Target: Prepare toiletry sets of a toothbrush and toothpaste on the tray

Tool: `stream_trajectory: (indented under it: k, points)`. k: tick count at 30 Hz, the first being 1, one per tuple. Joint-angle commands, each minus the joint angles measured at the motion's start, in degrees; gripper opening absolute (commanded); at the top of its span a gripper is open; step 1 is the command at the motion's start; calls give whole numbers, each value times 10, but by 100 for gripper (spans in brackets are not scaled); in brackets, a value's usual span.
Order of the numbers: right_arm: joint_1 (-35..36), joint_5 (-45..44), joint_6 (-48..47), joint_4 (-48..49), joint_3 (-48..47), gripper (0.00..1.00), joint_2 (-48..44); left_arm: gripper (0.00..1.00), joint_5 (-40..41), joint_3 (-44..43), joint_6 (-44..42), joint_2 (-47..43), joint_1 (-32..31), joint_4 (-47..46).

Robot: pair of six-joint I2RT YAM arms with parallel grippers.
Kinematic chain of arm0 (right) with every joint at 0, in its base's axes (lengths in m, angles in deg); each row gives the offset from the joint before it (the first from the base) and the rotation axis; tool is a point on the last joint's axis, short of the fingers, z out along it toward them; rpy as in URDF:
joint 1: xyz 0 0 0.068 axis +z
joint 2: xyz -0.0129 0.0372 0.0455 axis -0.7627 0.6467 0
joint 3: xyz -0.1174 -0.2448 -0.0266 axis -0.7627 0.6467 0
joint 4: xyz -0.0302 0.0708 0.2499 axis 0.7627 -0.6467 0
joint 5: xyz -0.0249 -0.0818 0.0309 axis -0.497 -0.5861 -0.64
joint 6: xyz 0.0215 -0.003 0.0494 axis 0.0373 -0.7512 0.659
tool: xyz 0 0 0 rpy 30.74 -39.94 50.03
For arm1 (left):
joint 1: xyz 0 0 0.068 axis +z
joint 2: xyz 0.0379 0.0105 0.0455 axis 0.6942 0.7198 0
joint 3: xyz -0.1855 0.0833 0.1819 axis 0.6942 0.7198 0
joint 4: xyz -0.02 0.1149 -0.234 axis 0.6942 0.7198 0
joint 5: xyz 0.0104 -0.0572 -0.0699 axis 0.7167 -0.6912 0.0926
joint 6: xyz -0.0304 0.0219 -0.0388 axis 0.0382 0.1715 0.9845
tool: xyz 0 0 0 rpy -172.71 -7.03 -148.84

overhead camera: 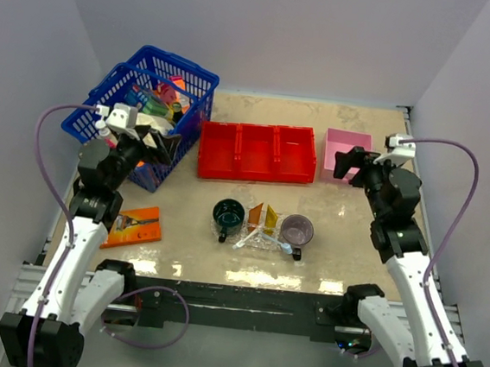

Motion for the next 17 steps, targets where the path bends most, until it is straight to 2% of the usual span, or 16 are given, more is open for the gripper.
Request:
stream_trajectory:
  k: [1, 17]
  points:
    - [-3, -35, -15, 11, -20, 91, -48, 100, 21, 5, -7, -22, 3, -23]
    - [-3, -37, -20, 19, -10, 91, -46, 100, 18, 9, -11, -30, 2, -26]
